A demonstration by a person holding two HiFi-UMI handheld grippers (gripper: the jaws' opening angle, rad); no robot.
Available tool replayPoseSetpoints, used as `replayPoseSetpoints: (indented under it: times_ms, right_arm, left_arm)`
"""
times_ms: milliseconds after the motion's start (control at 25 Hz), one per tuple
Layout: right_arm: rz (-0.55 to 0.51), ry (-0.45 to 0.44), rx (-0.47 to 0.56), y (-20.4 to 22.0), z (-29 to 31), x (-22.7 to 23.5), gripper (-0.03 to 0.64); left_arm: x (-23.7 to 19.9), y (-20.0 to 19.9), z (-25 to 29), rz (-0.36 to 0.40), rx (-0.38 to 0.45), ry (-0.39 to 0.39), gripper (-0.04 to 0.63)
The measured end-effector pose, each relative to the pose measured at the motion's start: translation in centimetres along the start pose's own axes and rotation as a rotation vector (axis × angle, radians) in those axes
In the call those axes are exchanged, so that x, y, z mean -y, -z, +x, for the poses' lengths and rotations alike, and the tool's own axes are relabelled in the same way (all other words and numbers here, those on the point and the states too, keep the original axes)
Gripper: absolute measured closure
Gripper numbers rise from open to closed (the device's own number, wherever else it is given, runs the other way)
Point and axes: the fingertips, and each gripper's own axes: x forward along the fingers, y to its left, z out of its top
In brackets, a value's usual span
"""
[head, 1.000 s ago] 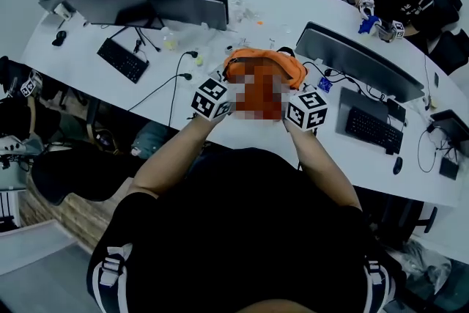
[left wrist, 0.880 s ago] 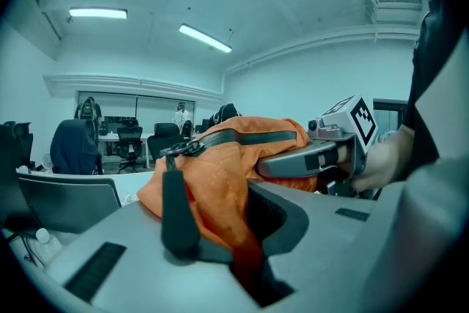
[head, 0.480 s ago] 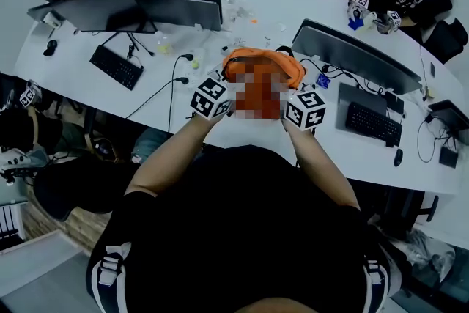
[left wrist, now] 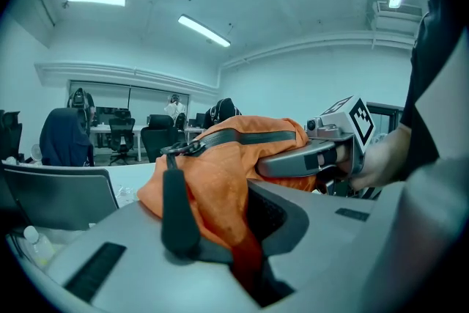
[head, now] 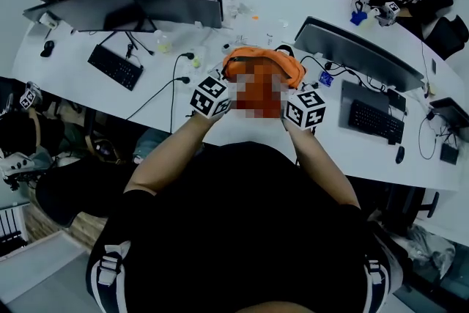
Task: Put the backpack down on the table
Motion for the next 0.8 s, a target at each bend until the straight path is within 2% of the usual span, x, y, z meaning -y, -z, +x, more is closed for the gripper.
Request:
replayPoseSetpoints:
  times_ms: [800]
  right_arm:
    - [0.069, 0.009, -0.152, 7.3, 2.0, 0.8, 0.585]
  left_arm:
    - [-0.4, 7.5, 2.1, -0.071, -0.130, 0.086, 0.554]
